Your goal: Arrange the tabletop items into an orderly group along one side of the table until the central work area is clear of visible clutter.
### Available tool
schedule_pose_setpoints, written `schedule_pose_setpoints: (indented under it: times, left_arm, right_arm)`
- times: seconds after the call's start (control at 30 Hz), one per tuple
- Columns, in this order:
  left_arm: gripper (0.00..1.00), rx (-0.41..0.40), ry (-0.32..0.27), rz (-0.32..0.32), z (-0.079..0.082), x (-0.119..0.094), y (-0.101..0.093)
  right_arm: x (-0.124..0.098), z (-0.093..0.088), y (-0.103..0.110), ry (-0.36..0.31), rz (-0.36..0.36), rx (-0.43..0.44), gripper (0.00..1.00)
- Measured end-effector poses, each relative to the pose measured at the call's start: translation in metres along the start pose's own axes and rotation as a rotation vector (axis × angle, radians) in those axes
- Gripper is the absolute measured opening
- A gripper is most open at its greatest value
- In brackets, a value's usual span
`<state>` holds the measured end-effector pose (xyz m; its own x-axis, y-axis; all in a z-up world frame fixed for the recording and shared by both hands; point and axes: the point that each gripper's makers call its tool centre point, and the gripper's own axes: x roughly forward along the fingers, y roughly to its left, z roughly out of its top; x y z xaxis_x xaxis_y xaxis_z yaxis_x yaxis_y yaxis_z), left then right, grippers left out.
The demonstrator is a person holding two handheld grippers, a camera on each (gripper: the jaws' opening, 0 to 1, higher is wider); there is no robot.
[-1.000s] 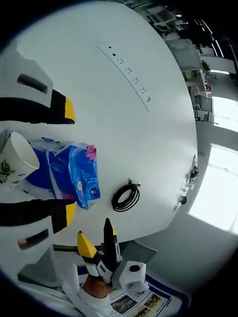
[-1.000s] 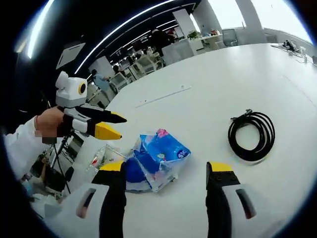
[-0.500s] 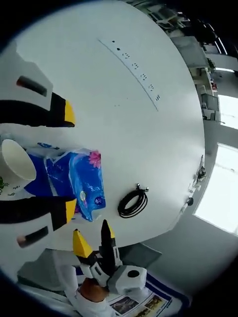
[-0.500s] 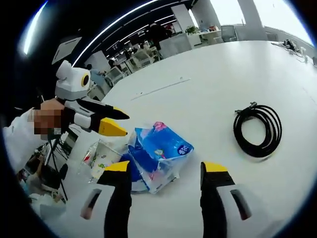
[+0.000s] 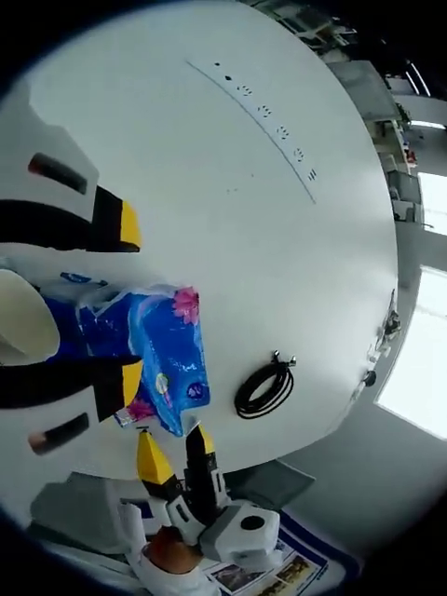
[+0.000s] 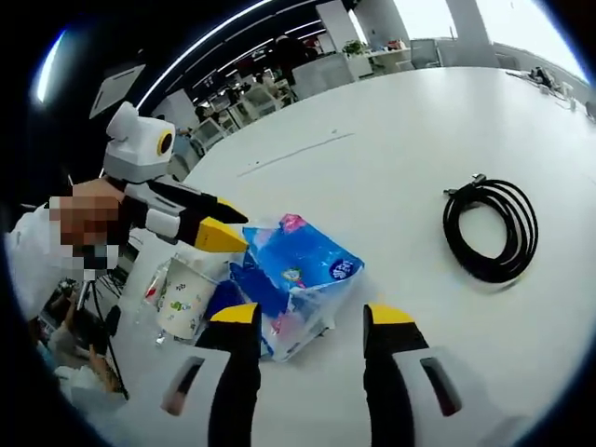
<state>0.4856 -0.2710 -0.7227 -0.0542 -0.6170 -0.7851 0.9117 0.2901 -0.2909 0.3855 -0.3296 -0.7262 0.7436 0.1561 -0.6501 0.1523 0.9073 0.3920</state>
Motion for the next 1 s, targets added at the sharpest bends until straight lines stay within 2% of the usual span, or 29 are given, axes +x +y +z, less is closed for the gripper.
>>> schedule_pose_setpoints:
  times: [0.27,0.6,1.0]
  left_arm:
    - [0.32,-0.009,0.003,-0.026,-0.0029,0.0040,-0.0020]
    - [0.25,-0.026,0.000,-0.039,-0.0051,0.0060,-0.0035]
    - [0.05,-0.035,-0.020,-0.045,-0.0025,0.0026,-0.0057]
  right_arm:
    - [0.0046,-0.0026,-0.0013,0.016,-0.003,0.012,0.32]
    - [0.0036,-0.0038,0.0016,0.017,0.001,0.015,0.21]
    - [-0.0019,-0.0029,0.0021,-0.002,0.006,0.018,0.13]
